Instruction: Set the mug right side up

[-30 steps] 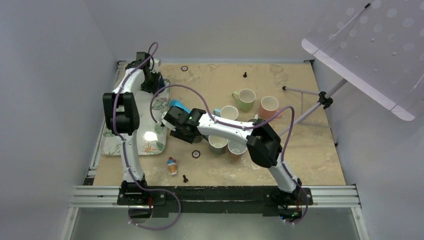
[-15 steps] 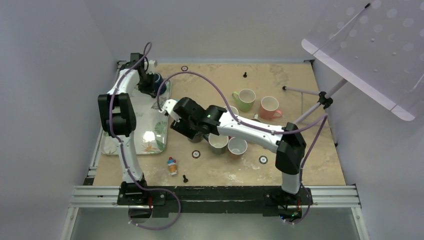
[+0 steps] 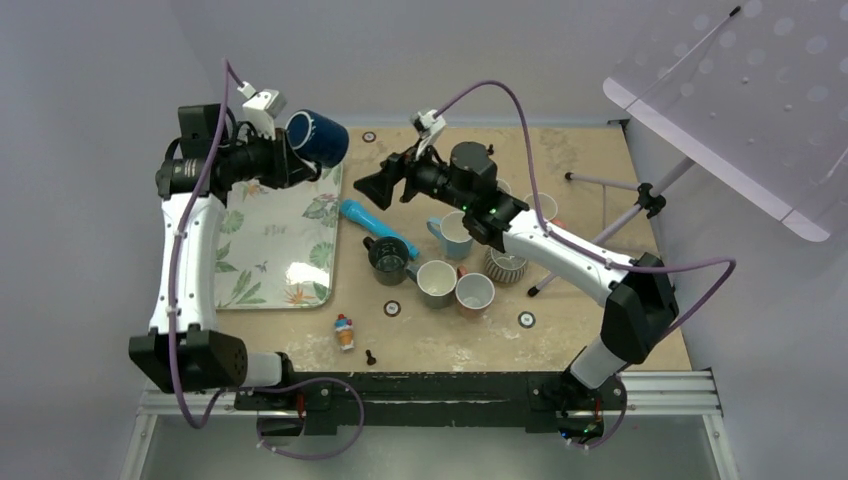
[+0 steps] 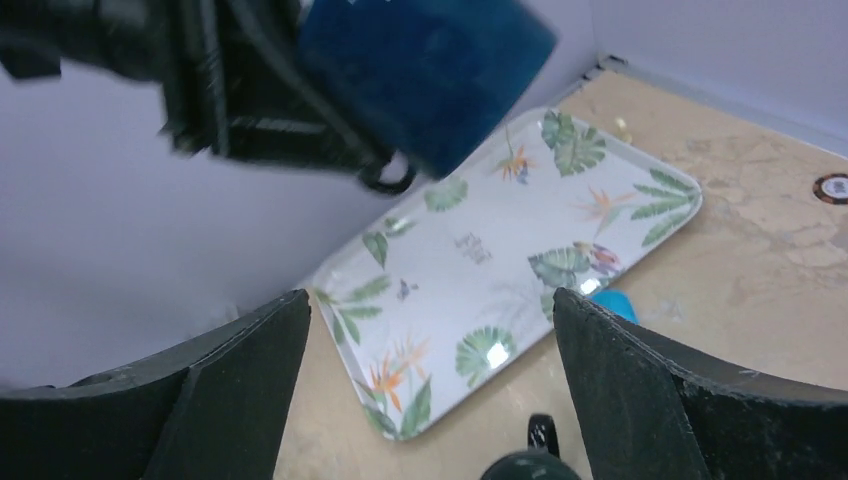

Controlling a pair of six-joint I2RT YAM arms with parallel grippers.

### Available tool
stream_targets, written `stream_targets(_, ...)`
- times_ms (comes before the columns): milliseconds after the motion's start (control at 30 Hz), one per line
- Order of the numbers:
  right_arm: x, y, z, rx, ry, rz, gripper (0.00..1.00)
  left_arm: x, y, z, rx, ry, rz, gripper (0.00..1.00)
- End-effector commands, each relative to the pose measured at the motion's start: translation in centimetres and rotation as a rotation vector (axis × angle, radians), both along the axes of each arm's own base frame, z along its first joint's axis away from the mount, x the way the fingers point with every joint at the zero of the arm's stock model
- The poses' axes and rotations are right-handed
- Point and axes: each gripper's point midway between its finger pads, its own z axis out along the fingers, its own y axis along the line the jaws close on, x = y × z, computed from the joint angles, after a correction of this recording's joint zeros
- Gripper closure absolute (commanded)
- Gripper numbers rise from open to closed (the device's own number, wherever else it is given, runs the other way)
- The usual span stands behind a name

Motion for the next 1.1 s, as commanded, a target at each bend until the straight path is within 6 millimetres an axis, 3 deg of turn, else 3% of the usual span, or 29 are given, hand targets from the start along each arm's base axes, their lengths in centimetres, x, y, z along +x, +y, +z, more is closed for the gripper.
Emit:
stream_targets(0,-2.1,0.2,8.5,0.374,-0.014,0.158,0.05,-4.6,-4.2,4.0,-0.153,-0.085,-0.187,1.00)
stream_targets(133,-3.4,0.1,11.3,0.456,-0.078,0.223,0.08,-7.6,-6.0,5.2,-0.204,-0.096,-0.271,1.00)
stream_targets(267,-4.7,0.9,12.8,0.511,-0.081,0.344,0.13,-9.2,-7.4,5.9,-0.249,-0.116,-0.346,1.00)
stream_targets(333,-6.1,1.4,13.1,0.549,-0.071,0.454,0.19,-10.2,-8.3,6.5,-0.278,-0.123,-0.385,1.00)
stream_targets(467,-8.0,1.3,14.2,0.579,-0.083,0.582,0.56,-11.4,-9.1,7.7,-0.297,-0.205,-0.450,1.00)
stream_targets(567,-8.2,0.8,14.5,0.556,-0.112,0.570,1.00,-12.0,-9.1,7.4,-0.263,-0.236,-0.489,1.00)
stream_targets(600,-8.1,0.7,14.6,0.542,-0.124,0.546,1.00,-12.2,-9.1,7.2,-0.259,-0.232,-0.499,0.99)
stream_targets(633,-7.9,0.5,14.6,0.522,-0.134,0.517,1.00,-12.3,-9.0,6.9,-0.253,-0.222,-0.497,0.82)
stream_targets(700,-7.2,0.0,14.3,0.466,-0.170,0.436,1.00,-11.8,-8.2,5.9,-0.200,-0.208,-0.446,0.37)
stream_targets(733,-6.5,-0.2,13.8,0.421,-0.176,0.377,1.00,-11.4,-7.5,5.3,-0.158,-0.202,-0.406,0.09)
stream_targets(767,-5.7,-0.7,13.4,0.364,-0.183,0.309,1.00,-10.8,-6.6,4.8,-0.113,-0.210,-0.360,0.01)
stream_targets(833,-4.2,-1.6,11.7,0.203,-0.202,0.188,1.00,-9.8,-4.4,3.9,-0.020,-0.220,-0.249,0.00)
stream_targets(900,-2.6,-3.1,8.7,0.000,-0.166,0.063,1.00,-9.2,-2.3,3.2,0.072,-0.227,-0.166,0.00)
stream_targets(933,-2.8,-3.7,7.7,-0.099,-0.157,0.025,1.00,-9.0,-1.3,2.6,0.121,-0.223,-0.128,0.00)
stream_targets(1000,-4.0,-4.5,4.0,-0.332,-0.143,-0.028,1.00,-8.4,1.0,0.8,0.214,-0.193,-0.021,0.00)
stream_targets(1067,-8.3,-4.1,0.7,-0.523,-0.121,0.110,1.00,-7.8,2.5,-1.0,0.263,-0.165,0.059,0.00)
